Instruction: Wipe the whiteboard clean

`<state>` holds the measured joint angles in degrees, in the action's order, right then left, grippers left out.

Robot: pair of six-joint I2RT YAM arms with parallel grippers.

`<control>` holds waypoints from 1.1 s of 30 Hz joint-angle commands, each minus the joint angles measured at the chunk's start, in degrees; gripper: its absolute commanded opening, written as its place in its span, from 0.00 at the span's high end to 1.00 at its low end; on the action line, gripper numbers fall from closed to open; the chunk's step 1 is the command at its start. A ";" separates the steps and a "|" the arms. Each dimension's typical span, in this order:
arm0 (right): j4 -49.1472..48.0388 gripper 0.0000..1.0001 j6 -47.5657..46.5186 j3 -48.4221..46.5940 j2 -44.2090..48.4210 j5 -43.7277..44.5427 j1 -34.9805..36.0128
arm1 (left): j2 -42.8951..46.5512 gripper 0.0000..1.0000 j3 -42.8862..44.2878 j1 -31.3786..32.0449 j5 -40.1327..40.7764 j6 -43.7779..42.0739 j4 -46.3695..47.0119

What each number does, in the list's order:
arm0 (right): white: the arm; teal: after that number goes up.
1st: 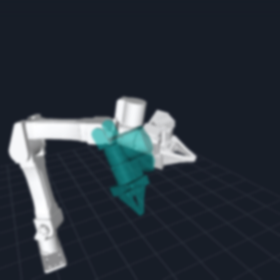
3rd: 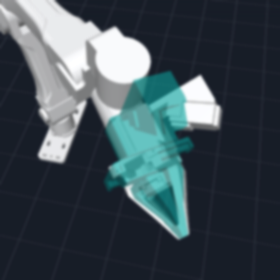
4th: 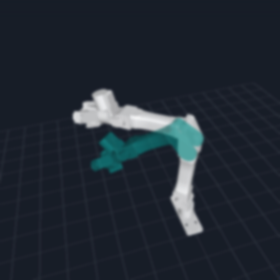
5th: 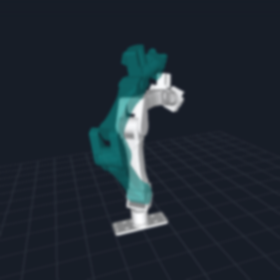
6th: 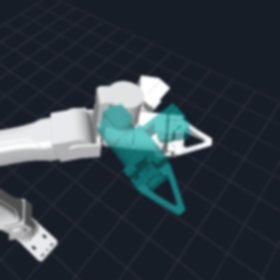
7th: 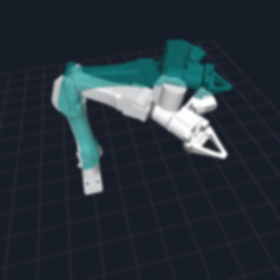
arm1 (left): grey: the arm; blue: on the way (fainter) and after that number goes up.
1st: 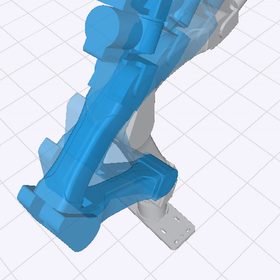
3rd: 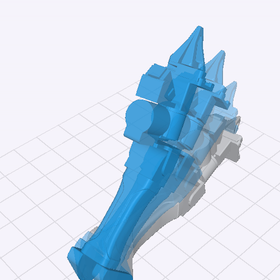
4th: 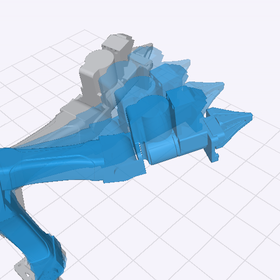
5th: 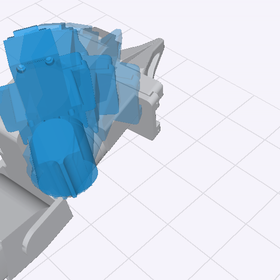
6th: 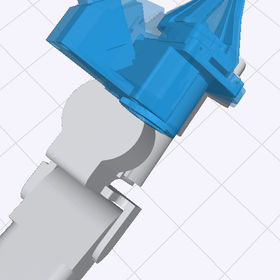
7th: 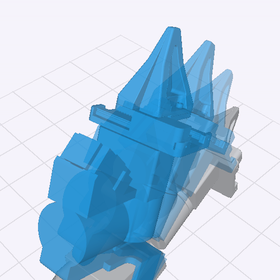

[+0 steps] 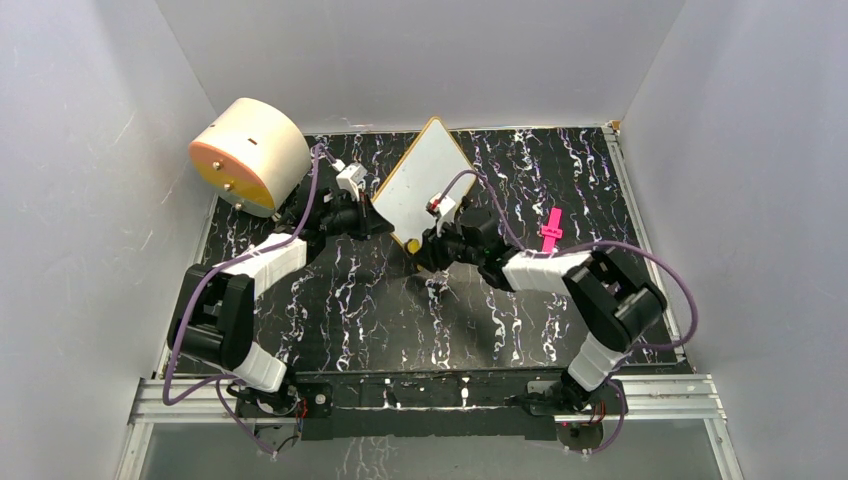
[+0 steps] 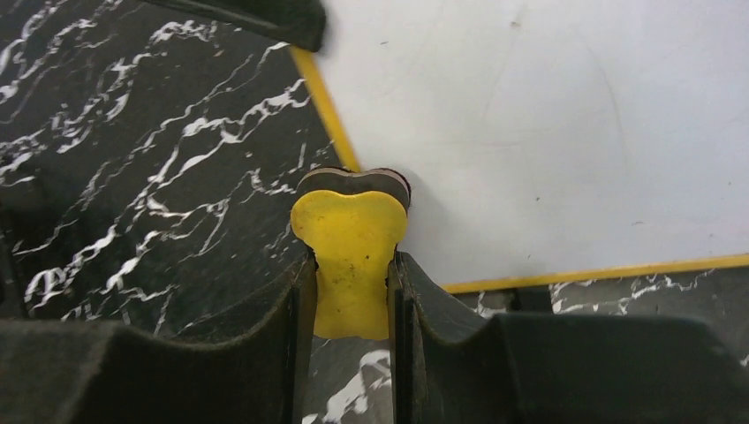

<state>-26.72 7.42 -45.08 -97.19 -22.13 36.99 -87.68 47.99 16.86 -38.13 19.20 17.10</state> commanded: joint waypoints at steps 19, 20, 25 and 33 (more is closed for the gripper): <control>31.03 0.77 12.19 2.54 30.81 33.18 -9.91 | 15.95 0.25 1.65 1.07 10.33 -1.58 -8.45; 32.84 0.77 12.52 2.32 31.23 33.95 -10.39 | 18.38 0.25 0.22 1.09 12.90 -1.49 -8.94; 39.64 0.78 14.48 1.90 30.69 34.84 -11.98 | 31.92 0.25 -4.98 0.94 26.17 0.23 -14.00; 44.70 0.78 15.83 1.13 24.84 35.48 -13.07 | 42.10 0.18 -1.93 0.80 38.94 3.39 -27.33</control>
<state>15.35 21.91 -42.17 -69.49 11.75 24.58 -47.97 43.53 18.02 -7.44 20.67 -2.31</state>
